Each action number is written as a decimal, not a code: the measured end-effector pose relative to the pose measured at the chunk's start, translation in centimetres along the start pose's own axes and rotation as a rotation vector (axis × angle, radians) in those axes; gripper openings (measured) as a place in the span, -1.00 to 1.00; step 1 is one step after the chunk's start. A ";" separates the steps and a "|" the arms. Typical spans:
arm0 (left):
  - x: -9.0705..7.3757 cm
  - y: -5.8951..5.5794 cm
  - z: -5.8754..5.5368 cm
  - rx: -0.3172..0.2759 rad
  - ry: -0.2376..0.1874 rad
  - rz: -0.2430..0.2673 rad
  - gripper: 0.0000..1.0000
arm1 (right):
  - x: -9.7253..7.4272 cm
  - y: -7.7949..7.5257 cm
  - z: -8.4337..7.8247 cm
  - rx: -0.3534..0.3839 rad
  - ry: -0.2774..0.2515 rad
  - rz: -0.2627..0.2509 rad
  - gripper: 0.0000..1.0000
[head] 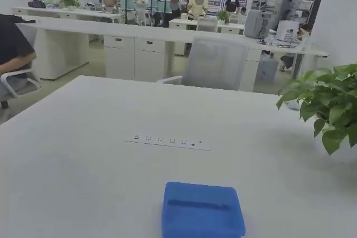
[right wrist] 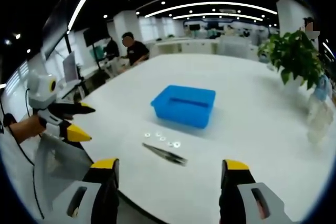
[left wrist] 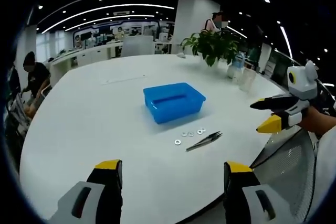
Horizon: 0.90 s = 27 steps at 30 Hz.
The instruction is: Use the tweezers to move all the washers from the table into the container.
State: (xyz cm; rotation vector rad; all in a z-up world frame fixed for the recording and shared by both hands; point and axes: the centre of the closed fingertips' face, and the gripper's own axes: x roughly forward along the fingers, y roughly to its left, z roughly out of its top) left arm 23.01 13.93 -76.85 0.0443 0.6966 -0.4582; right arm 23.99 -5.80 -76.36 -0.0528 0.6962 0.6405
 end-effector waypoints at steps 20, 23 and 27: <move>6.1 -1.1 0.0 0.139 0.085 -0.163 0.04 | 1.9 0.0 -1.4 -0.025 0.086 0.052 0.45; 7.0 -1.6 0.0 0.158 0.096 -0.192 -0.05 | 1.9 -0.1 -1.6 -0.017 0.087 0.046 0.44; 8.0 -2.1 0.0 0.188 0.100 -0.226 -0.24 | 2.0 -0.2 -1.6 -0.003 0.085 0.042 0.41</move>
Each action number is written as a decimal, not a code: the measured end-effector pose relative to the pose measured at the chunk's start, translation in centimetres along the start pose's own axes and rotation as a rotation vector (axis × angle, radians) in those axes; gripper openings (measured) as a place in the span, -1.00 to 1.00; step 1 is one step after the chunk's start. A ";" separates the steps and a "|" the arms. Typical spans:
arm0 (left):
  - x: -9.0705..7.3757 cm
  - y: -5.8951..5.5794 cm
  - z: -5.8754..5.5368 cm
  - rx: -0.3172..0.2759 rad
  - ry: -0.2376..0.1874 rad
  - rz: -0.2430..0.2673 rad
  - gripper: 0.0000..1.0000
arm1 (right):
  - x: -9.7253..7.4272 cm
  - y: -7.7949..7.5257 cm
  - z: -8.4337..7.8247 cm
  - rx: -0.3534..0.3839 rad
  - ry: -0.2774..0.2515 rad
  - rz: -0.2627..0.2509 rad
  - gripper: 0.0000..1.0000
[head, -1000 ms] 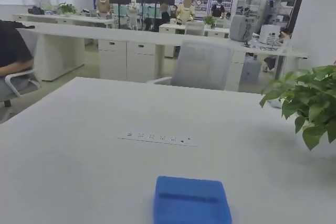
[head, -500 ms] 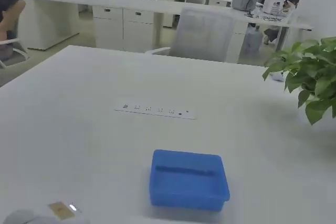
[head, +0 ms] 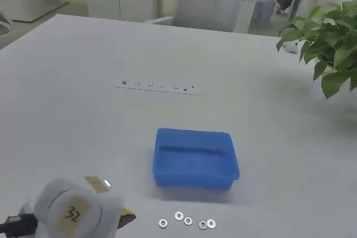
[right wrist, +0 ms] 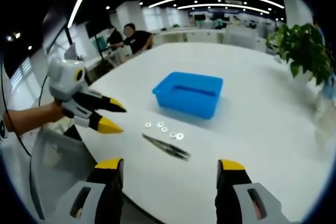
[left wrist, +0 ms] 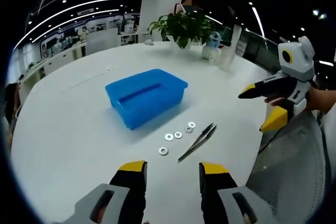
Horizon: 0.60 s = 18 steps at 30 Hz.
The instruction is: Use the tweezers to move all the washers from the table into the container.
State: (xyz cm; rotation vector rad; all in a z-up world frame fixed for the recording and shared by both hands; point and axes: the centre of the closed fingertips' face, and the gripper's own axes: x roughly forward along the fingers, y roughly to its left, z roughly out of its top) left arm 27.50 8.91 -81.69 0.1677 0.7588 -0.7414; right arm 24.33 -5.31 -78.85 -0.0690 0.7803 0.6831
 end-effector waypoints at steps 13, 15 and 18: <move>3.3 -1.0 -1.3 0.148 0.064 -0.078 -0.70 | 0.0 -0.2 -0.4 0.005 0.020 -0.002 0.38; 3.8 -1.2 -1.5 0.160 0.070 -0.092 -0.72 | 0.0 -0.2 -0.4 0.009 0.020 0.001 0.38; 4.4 -1.3 -1.7 0.189 0.080 -0.101 -0.76 | 0.0 -0.2 -0.6 0.007 0.027 0.002 0.37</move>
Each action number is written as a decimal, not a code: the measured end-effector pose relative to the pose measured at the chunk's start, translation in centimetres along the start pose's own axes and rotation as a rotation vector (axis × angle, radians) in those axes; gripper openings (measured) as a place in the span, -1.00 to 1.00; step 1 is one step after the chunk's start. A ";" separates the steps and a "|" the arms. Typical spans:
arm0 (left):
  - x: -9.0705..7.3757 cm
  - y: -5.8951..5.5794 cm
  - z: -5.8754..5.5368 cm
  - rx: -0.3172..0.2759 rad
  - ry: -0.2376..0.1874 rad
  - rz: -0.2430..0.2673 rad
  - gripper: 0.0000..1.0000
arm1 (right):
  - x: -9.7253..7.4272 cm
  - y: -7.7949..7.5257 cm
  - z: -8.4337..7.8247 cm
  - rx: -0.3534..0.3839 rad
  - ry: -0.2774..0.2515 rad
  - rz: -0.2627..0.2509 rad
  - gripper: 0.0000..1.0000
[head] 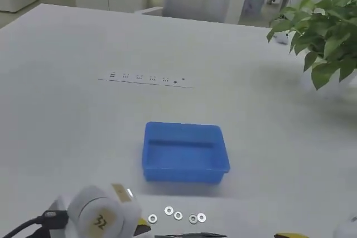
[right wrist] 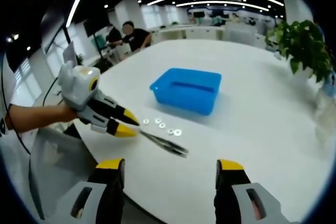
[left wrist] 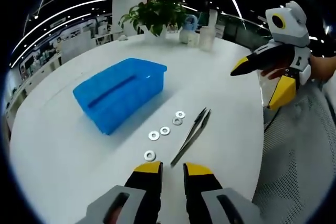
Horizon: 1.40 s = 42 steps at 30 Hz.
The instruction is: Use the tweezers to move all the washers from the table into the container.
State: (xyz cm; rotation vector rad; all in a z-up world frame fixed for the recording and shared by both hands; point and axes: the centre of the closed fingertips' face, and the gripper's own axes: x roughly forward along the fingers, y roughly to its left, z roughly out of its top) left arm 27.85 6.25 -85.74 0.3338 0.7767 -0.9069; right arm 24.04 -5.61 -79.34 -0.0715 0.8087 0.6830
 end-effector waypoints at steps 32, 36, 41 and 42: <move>-5.4 -4.3 3.7 0.148 -0.110 -0.032 -1.00 | 1.7 5.8 1.6 -0.241 0.022 0.177 -0.36; -6.8 -4.9 4.4 0.143 -0.124 -0.028 -1.00 | 3.1 6.9 1.6 -0.299 0.040 0.212 -0.41; -8.2 -5.8 5.2 0.158 -0.144 -0.034 -1.00 | 4.4 8.5 1.3 -0.361 0.051 0.248 -0.43; -8.3 -5.9 5.3 0.164 -0.144 -0.038 -1.00 | 4.5 8.7 1.2 -0.368 0.055 0.255 -0.46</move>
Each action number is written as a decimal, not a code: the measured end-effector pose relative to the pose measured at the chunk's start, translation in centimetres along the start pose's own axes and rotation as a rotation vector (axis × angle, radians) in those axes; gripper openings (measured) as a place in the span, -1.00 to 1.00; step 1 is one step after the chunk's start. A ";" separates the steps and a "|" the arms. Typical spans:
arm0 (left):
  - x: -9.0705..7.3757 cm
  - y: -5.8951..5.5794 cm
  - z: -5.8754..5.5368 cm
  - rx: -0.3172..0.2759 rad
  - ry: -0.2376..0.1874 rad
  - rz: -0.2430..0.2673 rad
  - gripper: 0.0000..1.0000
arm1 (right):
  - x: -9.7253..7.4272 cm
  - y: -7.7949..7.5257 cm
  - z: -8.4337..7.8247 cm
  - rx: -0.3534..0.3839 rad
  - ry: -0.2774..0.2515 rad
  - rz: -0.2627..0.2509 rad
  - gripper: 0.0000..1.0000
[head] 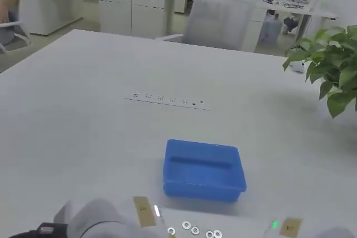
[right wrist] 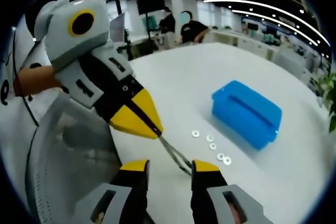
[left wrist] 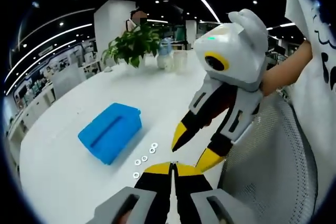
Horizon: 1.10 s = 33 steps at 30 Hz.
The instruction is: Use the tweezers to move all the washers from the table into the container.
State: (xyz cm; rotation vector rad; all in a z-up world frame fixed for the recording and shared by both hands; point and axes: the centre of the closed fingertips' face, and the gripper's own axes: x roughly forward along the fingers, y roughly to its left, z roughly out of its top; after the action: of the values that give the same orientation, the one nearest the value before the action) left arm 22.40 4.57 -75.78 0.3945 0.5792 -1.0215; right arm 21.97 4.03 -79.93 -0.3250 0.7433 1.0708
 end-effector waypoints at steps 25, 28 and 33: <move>-1.4 0.8 -0.2 -0.240 -0.086 0.131 -0.47 | 1.0 0.5 1.5 -0.189 -0.017 0.018 -0.93; -2.7 2.3 -1.7 -0.291 -0.102 0.237 -0.19 | 1.0 0.2 1.6 -0.187 -0.013 0.019 -0.93; -4.6 4.0 -5.6 -0.376 -0.048 0.390 0.30 | 0.9 -0.9 2.5 -0.159 -0.040 0.014 -0.93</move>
State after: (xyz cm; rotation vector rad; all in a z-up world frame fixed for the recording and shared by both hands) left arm 22.56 12.76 -77.16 0.1395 0.6080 -0.5309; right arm 24.02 5.70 -78.85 -0.4340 0.6269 1.1490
